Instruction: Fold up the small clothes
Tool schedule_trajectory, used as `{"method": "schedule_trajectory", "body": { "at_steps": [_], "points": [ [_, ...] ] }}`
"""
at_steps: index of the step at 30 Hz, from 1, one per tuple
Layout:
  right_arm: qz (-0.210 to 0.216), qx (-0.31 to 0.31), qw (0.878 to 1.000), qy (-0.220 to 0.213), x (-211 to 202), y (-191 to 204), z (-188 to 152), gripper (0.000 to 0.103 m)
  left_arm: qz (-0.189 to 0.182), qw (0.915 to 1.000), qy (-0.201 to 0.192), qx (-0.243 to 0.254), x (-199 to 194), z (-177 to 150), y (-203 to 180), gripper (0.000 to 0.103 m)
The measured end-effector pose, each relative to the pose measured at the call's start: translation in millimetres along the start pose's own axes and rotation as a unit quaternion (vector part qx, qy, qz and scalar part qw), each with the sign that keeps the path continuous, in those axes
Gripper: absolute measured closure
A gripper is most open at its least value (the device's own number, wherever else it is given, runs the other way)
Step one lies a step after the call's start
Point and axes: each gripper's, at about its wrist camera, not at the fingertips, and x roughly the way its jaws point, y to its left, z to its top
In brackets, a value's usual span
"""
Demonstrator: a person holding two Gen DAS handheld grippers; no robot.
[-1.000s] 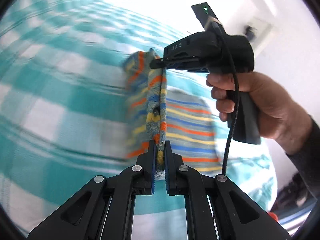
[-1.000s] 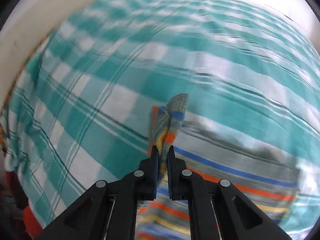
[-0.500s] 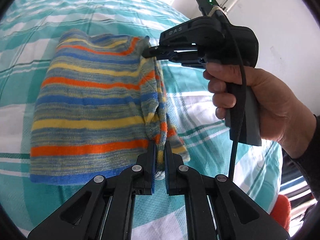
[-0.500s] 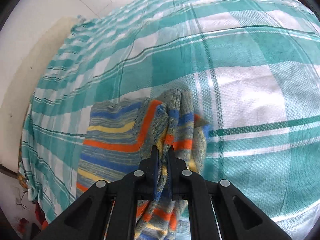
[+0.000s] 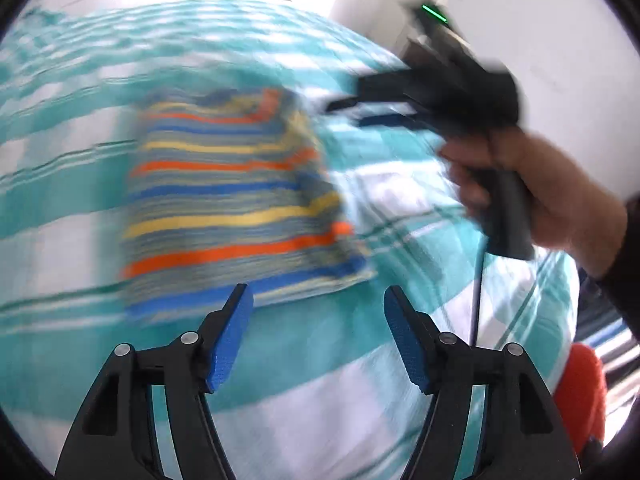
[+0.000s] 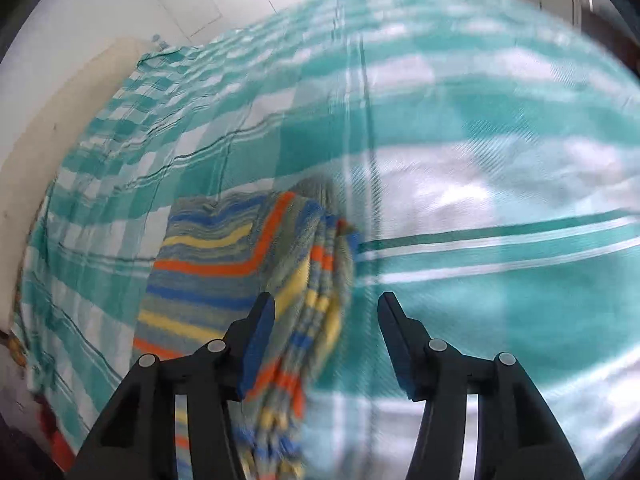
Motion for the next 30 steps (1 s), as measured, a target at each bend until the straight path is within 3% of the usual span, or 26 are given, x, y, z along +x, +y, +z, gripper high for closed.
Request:
{"method": "schedule_trajectory", "body": {
  "at_steps": [3, 4, 5, 7, 8, 10, 11, 13, 15, 17, 19, 22, 25, 26, 27, 28, 30],
  "points": [
    [0.027, -0.031, 0.999, 0.002, -30, 20, -21, 0.051, 0.041, 0.9961, -0.043, -0.066, -26, 1, 42, 0.036],
    [0.048, -0.049, 0.998, 0.001, -40, 34, -35, 0.053, 0.054, 0.9936, -0.050, -0.085, -27, 5, 54, 0.041],
    [0.063, -0.066, 0.996, 0.004, -43, 45, -43, 0.060, 0.056, 0.9917, -0.050, -0.104, -24, 11, 66, 0.055],
    [0.114, -0.115, 0.986, 0.024, -40, 72, -69, 0.076, 0.058, 0.9921, -0.043, -0.103, -10, 18, 71, 0.068],
    [0.118, -0.128, 0.984, 0.034, -34, 76, -78, 0.084, 0.067, 0.9930, -0.033, -0.091, 1, 20, 68, 0.071],
    [0.063, -0.138, 0.986, 0.068, -8, 70, -99, 0.086, 0.096, 0.9925, 0.032, -0.068, 38, 14, 64, 0.083],
    [0.025, -0.126, 0.988, 0.087, 5, 56, -107, 0.096, 0.102, 0.9910, 0.060, -0.062, 49, 6, 66, 0.084],
    [0.052, -0.063, 0.992, 0.092, 3, 24, -114, 0.103, 0.109, 0.9919, 0.050, -0.041, 40, -3, 63, 0.083],
    [0.029, -0.068, 0.994, 0.082, -17, 24, -107, 0.098, 0.102, 0.9926, 0.040, -0.052, 24, -5, 62, 0.083],
    [0.036, -0.102, 0.993, 0.047, -40, 38, -86, 0.096, 0.088, 0.9931, 0.008, -0.077, 9, 4, 64, 0.064],
    [0.046, -0.121, 0.991, 0.023, -44, 50, -61, 0.096, 0.093, 0.9919, -0.009, -0.086, 6, 16, 61, 0.056],
    [0.064, -0.155, 0.986, 0.024, -10, 63, -27, 0.096, 0.115, 0.9913, 0.012, -0.063, 27, 25, 54, 0.056],
    [0.022, -0.163, 0.980, 0.109, 45, 47, -31, 0.101, 0.141, 0.9864, 0.076, -0.037, 52, 10, 58, 0.057],
    [0.025, -0.156, 0.981, 0.114, 48, 43, -31, 0.103, 0.142, 0.9862, 0.080, -0.032, 51, 8, 58, 0.057],
    [0.033, -0.142, 0.984, 0.107, 43, 36, -28, 0.103, 0.144, 0.9867, 0.069, -0.031, 45, 7, 57, 0.057],
    [0.025, -0.132, 0.986, 0.096, 33, 35, -24, 0.103, 0.151, 0.9862, 0.060, -0.034, 39, 8, 57, 0.051],
    [0.019, -0.147, 0.987, 0.060, 14, 45, -12, 0.101, 0.158, 0.9850, 0.054, -0.045, 35, 11, 57, 0.045]
  ]
}}
